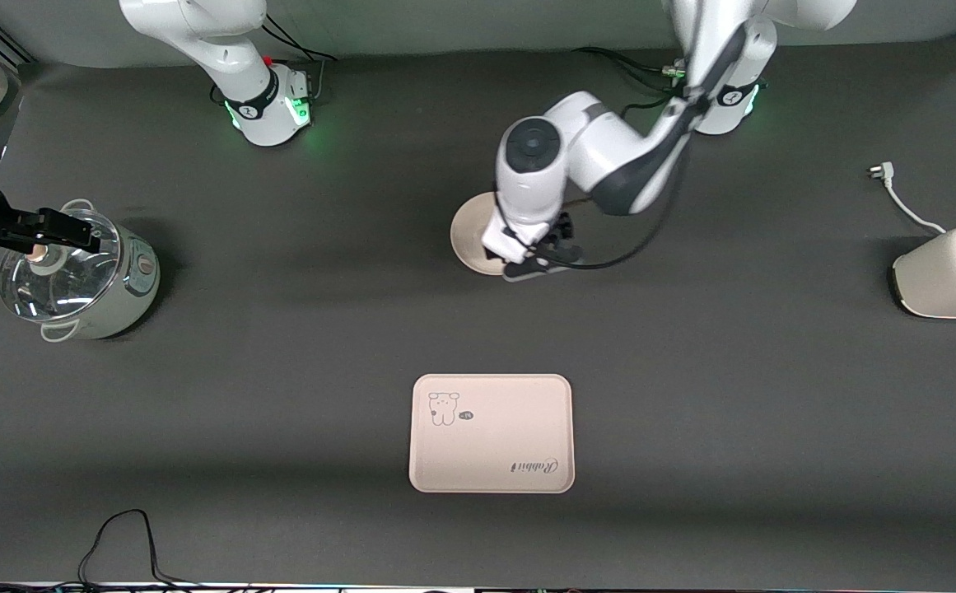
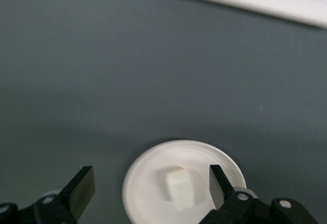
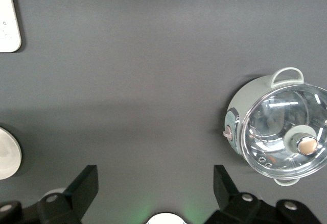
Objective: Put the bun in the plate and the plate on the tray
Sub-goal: 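Withdraw the left gripper while the right gripper moves toward the plate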
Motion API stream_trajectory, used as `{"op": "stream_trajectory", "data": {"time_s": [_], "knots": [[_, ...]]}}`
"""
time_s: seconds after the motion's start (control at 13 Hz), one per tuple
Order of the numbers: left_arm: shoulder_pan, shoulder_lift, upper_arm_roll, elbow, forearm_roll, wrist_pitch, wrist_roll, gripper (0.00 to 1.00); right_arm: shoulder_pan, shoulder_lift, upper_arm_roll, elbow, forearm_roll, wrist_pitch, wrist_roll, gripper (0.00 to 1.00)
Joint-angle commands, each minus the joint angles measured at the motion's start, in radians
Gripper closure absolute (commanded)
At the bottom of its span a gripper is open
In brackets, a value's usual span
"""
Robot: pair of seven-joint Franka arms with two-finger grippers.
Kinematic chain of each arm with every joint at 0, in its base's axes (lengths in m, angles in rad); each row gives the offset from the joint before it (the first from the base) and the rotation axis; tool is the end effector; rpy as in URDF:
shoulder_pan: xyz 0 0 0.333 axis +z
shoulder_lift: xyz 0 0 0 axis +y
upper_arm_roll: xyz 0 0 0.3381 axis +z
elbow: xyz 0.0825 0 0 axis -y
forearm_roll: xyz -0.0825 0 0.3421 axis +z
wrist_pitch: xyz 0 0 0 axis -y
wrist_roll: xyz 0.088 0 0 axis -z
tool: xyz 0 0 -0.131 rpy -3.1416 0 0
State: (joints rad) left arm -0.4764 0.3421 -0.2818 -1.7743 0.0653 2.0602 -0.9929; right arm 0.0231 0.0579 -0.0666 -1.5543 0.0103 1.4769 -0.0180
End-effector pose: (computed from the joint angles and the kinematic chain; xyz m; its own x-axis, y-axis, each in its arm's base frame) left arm 0.4534 -0.4026 0.3881 0.9752 0.2147 -0.0538 0.2142 -0.9767 -0.0144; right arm 0.5163 -0.0200 0.5924 0.9906 -0.0245 -0.1346 -0.0260 -0.9996 -0.0089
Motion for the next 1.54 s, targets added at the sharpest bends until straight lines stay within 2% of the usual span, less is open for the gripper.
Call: {"op": "stream_trajectory", "data": {"time_s": [0.0, 0.31, 0.46, 0.62, 0.85, 1.23, 1.46], "knots": [[0.163, -0.128, -0.010, 0.018, -0.036, -0.092, 0.179, 0.00, 0.064, -0.023, -0.002, -0.018, 0.016, 0.005, 0.030, 0.00], [0.457, -0.277, -0.005, 0.019, -0.078, -0.263, 0.500, 0.00, 0.196, -0.033, -0.004, -0.035, 0.072, 0.013, 0.232, 0.00], [0.589, -0.301, 0.010, 0.019, -0.075, -0.288, 0.694, 0.00, 0.297, -0.043, -0.004, -0.053, 0.079, 0.045, 0.343, 0.00], [0.677, -0.311, 0.013, 0.019, -0.075, -0.295, 0.792, 0.00, 0.418, -0.072, -0.004, -0.102, 0.092, 0.101, 0.488, 0.00], [0.745, -0.325, 0.012, 0.019, -0.078, -0.305, 0.887, 0.00, 0.576, -0.076, -0.002, -0.127, 0.097, 0.151, 0.619, 0.00], [0.739, -0.348, 0.009, 0.024, -0.078, -0.331, 0.883, 0.00, 0.802, -0.079, -0.001, -0.130, 0.114, 0.172, 0.774, 0.00], [0.733, -0.356, 0.006, 0.041, -0.076, -0.357, 0.884, 0.00, 0.813, -0.105, -0.001, -0.179, 0.215, 0.213, 0.754, 0.00]]}}
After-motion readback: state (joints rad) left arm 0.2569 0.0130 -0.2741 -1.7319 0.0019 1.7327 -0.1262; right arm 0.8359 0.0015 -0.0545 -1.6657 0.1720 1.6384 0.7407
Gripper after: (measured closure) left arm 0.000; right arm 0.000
